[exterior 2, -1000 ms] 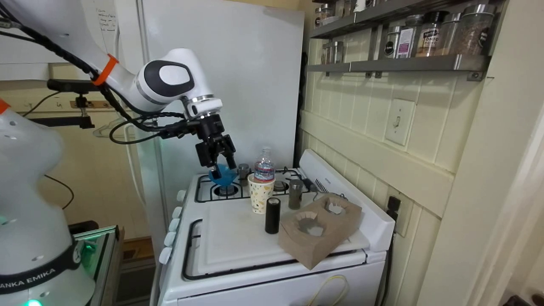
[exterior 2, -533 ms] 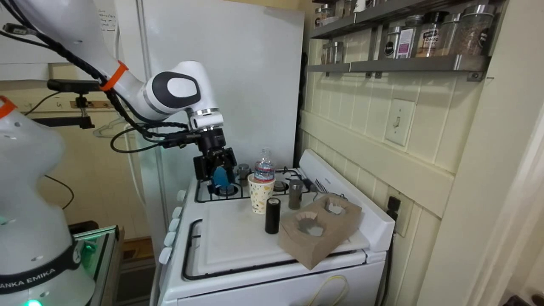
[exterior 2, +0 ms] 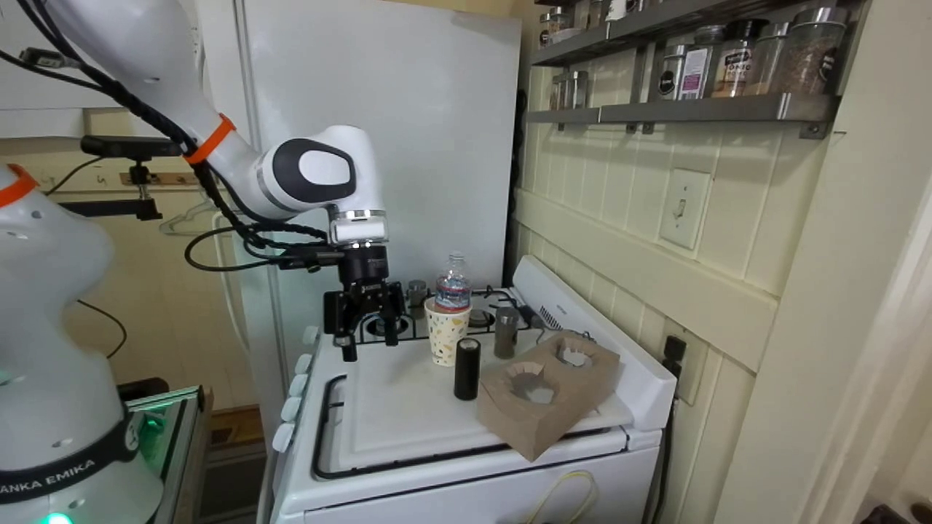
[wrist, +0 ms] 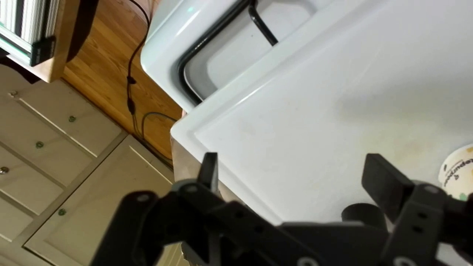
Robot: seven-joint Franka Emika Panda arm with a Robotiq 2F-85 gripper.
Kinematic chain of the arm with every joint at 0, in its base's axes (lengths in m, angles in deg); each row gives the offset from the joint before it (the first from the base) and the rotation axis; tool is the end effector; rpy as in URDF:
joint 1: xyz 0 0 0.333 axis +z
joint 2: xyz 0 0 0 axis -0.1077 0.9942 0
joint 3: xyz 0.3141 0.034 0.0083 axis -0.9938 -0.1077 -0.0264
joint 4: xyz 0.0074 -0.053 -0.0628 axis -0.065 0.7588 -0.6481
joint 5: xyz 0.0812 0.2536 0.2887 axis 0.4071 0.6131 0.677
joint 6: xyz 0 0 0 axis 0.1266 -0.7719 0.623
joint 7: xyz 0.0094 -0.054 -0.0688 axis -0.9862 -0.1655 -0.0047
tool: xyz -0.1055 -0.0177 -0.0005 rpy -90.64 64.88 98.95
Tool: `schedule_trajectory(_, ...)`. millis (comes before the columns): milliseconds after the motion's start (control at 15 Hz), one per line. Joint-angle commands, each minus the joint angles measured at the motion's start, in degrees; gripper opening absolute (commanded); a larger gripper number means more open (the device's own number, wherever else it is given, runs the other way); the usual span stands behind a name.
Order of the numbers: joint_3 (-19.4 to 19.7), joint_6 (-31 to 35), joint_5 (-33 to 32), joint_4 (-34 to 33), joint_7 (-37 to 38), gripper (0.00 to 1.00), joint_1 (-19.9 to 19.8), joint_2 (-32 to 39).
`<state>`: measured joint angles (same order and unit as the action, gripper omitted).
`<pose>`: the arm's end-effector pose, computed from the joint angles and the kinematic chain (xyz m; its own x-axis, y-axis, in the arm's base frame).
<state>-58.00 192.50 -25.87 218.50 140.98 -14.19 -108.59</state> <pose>0.3654 0.0458 0.3123 0.6009 -0.7408 0.3003 -0.7993 -0.5561 0.2277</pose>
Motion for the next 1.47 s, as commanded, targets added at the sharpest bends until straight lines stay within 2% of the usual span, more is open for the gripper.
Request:
schedule_trajectory(0,1.98,-0.37,-0.78,-0.09,0.63,1.00,1.91,0.31)
schedule_trajectory(67,1.98,-0.37,-0.79,-0.09,0.68,1.00,1.92,0.35)
schedule_trajectory(133,0.23,-0.08,-4.74,-0.13,5.77,1.00,0.41,0.07)
schedule_trajectory(267,0.01,2.43,-9.38,-0.38,9.59,1.00,-0.22,0.68)
schedule_trajectory(600,1.66,5.51,-17.50,-0.49,16.11,1.00,0.22,3.36)
schedule_trajectory(933,7.32,14.95,-24.00,-0.32,15.01,1.00,-0.54,7.39)
schedule_trajectory(1133,10.36,18.17,-28.07,-0.30,15.54,1.00,-1.14,9.67)
schedule_trajectory(1400,12.42,21.81,-32.16,-0.28,16.16,1.00,-2.37,12.50)
